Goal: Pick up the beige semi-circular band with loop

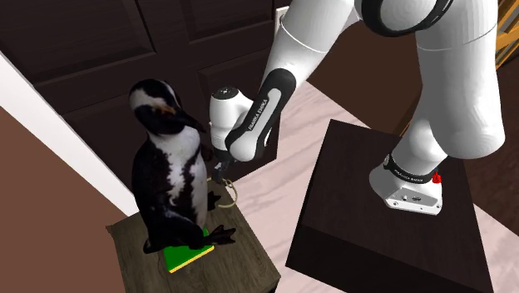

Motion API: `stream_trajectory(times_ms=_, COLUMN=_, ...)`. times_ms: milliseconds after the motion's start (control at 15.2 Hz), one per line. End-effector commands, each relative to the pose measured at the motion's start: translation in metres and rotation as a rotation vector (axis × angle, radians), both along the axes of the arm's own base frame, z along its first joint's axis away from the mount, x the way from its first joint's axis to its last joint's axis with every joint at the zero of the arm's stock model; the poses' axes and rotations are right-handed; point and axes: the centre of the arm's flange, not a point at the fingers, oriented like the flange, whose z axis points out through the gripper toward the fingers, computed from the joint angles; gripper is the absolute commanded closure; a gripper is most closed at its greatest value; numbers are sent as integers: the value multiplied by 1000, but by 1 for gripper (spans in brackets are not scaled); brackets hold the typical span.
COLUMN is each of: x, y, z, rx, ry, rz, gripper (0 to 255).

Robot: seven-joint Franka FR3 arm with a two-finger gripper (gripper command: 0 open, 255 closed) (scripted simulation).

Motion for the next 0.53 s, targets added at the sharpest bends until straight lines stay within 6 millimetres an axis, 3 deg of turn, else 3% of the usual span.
stream_trajectory(times_ms=0, x=7, y=3, z=-14, rx=6, ry=-4, rz=1, gripper=0)
stream_trajectory(times_ms=462, x=7, y=3, z=-49, rx=6, ry=-4, rz=1, gripper=0)
